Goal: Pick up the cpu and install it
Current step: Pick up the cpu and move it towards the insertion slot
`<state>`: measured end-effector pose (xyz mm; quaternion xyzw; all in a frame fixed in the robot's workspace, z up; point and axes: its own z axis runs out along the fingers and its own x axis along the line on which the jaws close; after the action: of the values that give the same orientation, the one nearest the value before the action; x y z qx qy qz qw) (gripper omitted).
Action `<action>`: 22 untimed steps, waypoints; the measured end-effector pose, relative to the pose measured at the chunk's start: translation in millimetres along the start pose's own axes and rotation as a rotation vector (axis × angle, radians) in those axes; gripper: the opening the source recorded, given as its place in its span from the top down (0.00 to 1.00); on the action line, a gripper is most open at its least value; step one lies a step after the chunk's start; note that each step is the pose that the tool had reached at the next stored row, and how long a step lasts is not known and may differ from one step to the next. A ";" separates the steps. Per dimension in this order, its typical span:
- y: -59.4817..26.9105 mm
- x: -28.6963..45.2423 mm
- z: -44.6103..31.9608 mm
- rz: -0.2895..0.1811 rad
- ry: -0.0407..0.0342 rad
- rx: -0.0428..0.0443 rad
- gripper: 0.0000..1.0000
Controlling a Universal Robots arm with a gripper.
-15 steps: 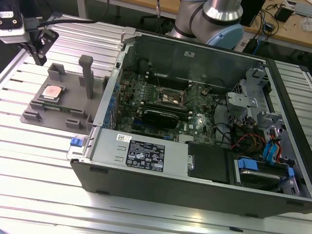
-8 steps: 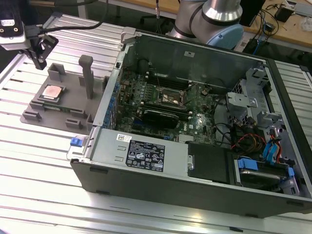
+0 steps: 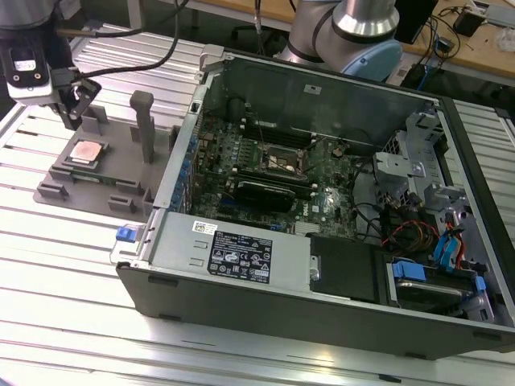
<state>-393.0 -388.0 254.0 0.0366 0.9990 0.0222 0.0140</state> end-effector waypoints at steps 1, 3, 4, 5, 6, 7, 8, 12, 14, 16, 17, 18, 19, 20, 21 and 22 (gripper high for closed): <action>-0.1 0.1 1.9 0.000 0.0000 0.0000 0.89; -0.3 0.2 6.7 -0.001 0.0002 0.0000 0.89; -0.6 0.4 12.7 -0.001 0.0002 0.0000 0.89; -0.8 -0.2 16.5 -0.004 0.0013 0.0001 0.89; -0.8 -1.5 20.1 -0.009 0.0021 0.0003 0.89; -0.8 -3.1 23.9 -0.018 0.0032 0.0002 0.89; -0.8 -3.4 25.3 -0.023 0.0035 0.0000 0.89; -1.1 -3.8 31.3 -0.057 0.0050 -0.0008 0.89; -1.6 -3.6 38.7 -0.073 0.0085 -0.0011 0.89; -1.9 -3.6 45.9 -0.073 0.0094 -0.0011 0.89; -1.9 -3.8 47.0 -0.073 0.0094 -0.0010 0.89; -1.9 -4.1 47.8 -0.074 0.0095 -0.0011 0.89; -1.9 -4.9 48.3 -0.074 0.0094 -0.0011 0.89; -1.9 -4.8 48.2 -0.074 0.0096 -0.0010 0.89; -1.9 -4.8 48.2 -0.074 0.0095 -0.0010 0.89; -1.9 -4.8 48.3 -0.074 0.0095 -0.0010 0.89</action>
<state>-386.9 -388.2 205.8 -0.0004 0.9997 0.0223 0.0100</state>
